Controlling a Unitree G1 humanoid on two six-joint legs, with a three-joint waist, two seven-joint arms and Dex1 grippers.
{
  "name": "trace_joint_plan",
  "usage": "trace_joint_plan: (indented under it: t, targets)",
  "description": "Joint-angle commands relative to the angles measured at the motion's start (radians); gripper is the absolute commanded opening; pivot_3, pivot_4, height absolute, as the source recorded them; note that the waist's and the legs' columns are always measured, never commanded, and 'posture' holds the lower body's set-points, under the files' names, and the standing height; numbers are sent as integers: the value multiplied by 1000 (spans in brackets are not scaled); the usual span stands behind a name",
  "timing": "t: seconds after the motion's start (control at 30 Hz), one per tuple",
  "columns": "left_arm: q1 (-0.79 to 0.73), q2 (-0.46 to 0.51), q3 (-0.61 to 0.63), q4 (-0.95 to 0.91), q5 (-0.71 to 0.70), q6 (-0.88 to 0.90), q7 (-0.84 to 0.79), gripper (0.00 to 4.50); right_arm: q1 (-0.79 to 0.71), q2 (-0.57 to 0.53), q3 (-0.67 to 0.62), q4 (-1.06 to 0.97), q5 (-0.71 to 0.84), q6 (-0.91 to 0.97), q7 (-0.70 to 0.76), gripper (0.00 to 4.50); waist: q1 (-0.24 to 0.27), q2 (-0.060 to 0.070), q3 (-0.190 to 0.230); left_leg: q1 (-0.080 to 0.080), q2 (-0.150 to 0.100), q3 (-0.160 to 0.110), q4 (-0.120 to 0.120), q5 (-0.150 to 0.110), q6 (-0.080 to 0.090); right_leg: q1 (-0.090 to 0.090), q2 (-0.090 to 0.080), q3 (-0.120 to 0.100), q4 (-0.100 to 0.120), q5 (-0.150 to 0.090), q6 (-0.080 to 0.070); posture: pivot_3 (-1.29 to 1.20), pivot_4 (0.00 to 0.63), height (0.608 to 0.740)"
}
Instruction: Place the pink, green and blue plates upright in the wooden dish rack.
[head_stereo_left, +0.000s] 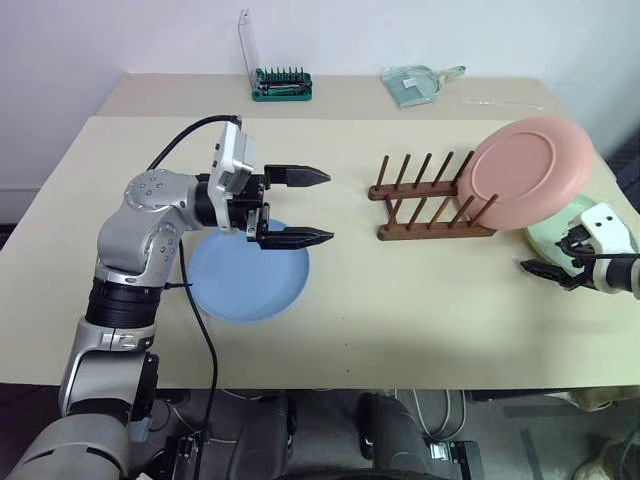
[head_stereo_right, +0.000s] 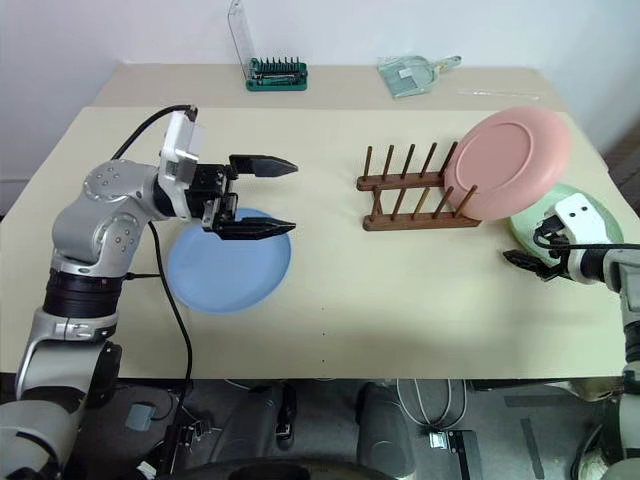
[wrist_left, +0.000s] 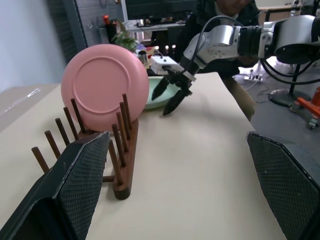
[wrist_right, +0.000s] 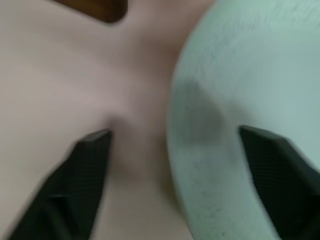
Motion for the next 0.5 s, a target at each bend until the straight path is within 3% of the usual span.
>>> trace_joint_plan:
  t: [0.03,0.17,0.33,0.5]
  targets:
    - [6,15,11,-47,-18,7,9,4500,-29,-13,18,68,-58,-36,-41,2099,-1,0,0,0,0,0,0,0,0,0,0,0,0,0,0,0,150,724]
    - [8,17,9,-46,-16,6,15,4500,-101,-17,-3,139,-83,-92,-137,30,-2,0,0,0,0,0,0,0,0,0,0,0,0,0,0,0,150,724]
    - [-1,8,3,-31,-8,-9,19,4500,-251,-18,-47,274,-110,-201,-362,30,-2,0,0,0,0,0,0,0,0,0,0,0,0,0,0,0,150,724]
    - [-9,-1,5,-17,-14,-11,22,4500,-401,-8,-139,320,-42,-306,-459,30,-12,1,0,0,0,0,-1,0,-1,0,0,0,-1,0,0,0,150,724]
